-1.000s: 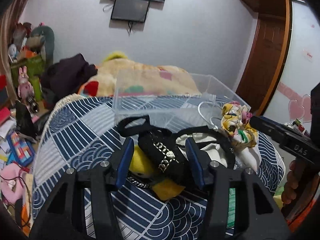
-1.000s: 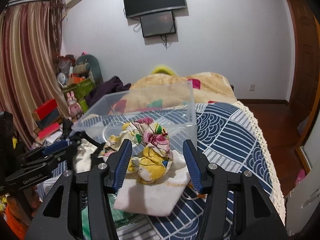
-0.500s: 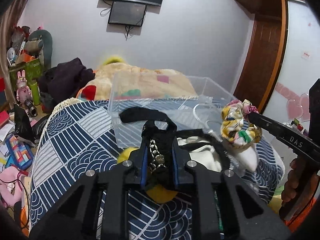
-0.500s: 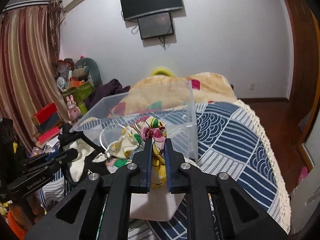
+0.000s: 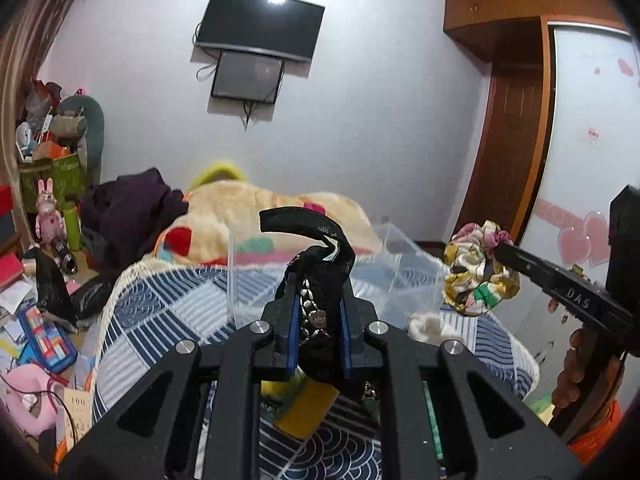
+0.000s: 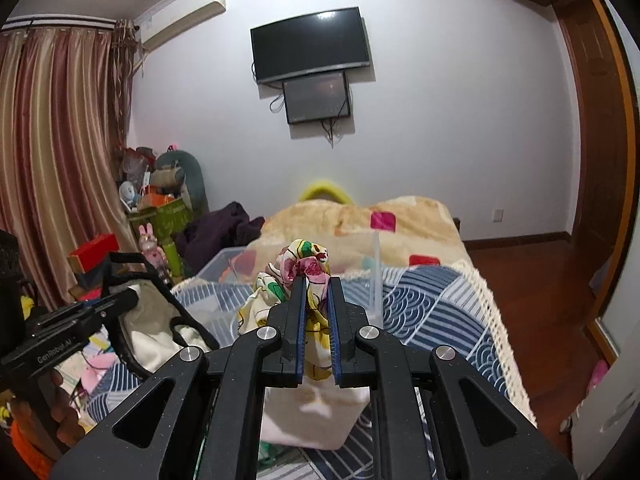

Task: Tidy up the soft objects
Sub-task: 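Lower the bag into the clear box with the left tool while the right tool drops the scrunchie in, then grasp the yellow felt ball with the left tool while the right tool grasps the white pouch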

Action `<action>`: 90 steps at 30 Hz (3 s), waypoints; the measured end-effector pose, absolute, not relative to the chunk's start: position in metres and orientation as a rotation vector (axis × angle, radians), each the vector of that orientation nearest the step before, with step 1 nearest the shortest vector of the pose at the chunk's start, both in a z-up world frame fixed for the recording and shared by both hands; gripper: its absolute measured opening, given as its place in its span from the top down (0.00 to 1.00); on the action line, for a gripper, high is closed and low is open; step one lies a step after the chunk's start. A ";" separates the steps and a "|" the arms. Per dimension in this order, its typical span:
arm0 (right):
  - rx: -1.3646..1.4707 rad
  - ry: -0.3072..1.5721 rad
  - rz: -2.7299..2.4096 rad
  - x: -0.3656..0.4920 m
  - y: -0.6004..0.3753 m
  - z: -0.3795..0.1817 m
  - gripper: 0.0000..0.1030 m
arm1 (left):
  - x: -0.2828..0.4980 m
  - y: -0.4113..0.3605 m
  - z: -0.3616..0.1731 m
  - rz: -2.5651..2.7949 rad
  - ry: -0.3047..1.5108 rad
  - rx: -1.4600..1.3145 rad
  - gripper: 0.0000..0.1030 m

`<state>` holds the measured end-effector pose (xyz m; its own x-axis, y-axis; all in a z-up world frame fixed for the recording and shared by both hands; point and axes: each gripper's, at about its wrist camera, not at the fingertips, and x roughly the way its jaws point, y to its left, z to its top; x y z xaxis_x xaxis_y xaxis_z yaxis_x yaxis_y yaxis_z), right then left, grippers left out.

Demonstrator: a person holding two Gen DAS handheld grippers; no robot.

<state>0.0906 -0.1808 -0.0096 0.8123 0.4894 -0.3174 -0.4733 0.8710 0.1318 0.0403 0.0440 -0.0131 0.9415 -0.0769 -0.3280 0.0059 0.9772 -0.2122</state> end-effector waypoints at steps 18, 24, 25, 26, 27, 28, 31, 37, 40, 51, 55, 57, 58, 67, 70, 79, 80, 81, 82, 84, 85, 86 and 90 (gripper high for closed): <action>-0.024 0.400 0.499 0.151 -0.141 0.000 0.91 | 0.127 0.058 0.008 0.062 0.309 -0.140 0.85; -0.117 0.512 0.478 0.182 -0.120 -0.023 0.91 | 0.163 0.052 -0.016 0.048 0.389 -0.112 0.85; -0.127 0.535 0.482 0.187 -0.118 -0.028 0.91 | 0.168 0.051 -0.021 0.038 0.410 -0.116 0.85; -0.138 0.558 0.484 0.190 -0.116 -0.032 0.91 | 0.172 0.050 -0.025 0.030 0.427 -0.117 0.85; -0.149 0.583 0.486 0.194 -0.114 -0.037 0.91 | 0.177 0.049 -0.029 0.020 0.447 -0.118 0.85; -0.155 0.596 0.488 0.195 -0.112 -0.039 0.91 | 0.181 0.048 -0.033 0.010 0.469 -0.117 0.85; -0.182 0.634 0.504 0.197 -0.109 -0.044 0.91 | 0.190 0.046 -0.044 -0.030 0.534 -0.124 0.85; -0.232 0.683 0.532 0.196 -0.106 -0.049 0.91 | 0.192 0.046 -0.056 -0.053 0.618 -0.136 0.85; -0.236 0.693 0.549 0.193 -0.109 -0.047 0.88 | 0.186 0.049 -0.054 -0.065 0.628 -0.152 0.82; -0.199 0.583 0.562 0.167 -0.125 -0.020 0.53 | 0.144 0.054 -0.026 -0.112 0.568 -0.157 0.49; -0.162 0.499 0.544 0.148 -0.136 -0.004 0.25 | 0.122 0.054 -0.014 -0.094 0.514 -0.141 0.35; -0.149 0.456 0.529 0.139 -0.141 0.000 0.13 | 0.111 0.054 -0.010 -0.083 0.494 -0.131 0.30; -0.147 0.444 0.524 0.135 -0.144 0.000 0.12 | 0.105 0.054 -0.010 -0.077 0.484 -0.129 0.27; -0.136 0.498 0.498 0.120 -0.154 -0.033 0.04 | 0.079 0.055 -0.042 -0.023 0.529 -0.112 0.16; -0.147 0.548 0.496 0.117 -0.152 -0.052 0.04 | 0.078 0.057 -0.062 -0.014 0.573 -0.126 0.16; -0.101 0.678 0.525 0.122 -0.158 -0.090 0.16 | 0.080 0.055 -0.102 -0.023 0.662 -0.147 0.37; -0.086 0.691 0.529 0.122 -0.161 -0.093 0.21 | 0.082 0.055 -0.104 -0.029 0.667 -0.153 0.39; -0.074 0.702 0.532 0.122 -0.163 -0.094 0.25 | 0.083 0.055 -0.105 -0.035 0.669 -0.158 0.43; -0.062 0.711 0.534 0.123 -0.165 -0.096 0.27 | 0.084 0.054 -0.106 -0.041 0.671 -0.161 0.48; -0.045 0.727 0.541 0.124 -0.166 -0.099 0.39 | 0.084 0.054 -0.108 -0.042 0.670 -0.157 0.55; -0.037 0.737 0.547 0.124 -0.167 -0.100 0.44 | 0.084 0.053 -0.108 -0.037 0.667 -0.150 0.59; -0.034 0.745 0.548 0.123 -0.167 -0.101 0.53 | 0.083 0.051 -0.108 -0.035 0.665 -0.145 0.59; -0.013 0.741 0.551 0.122 -0.172 -0.100 0.71 | 0.076 0.052 -0.105 -0.032 0.648 -0.148 0.61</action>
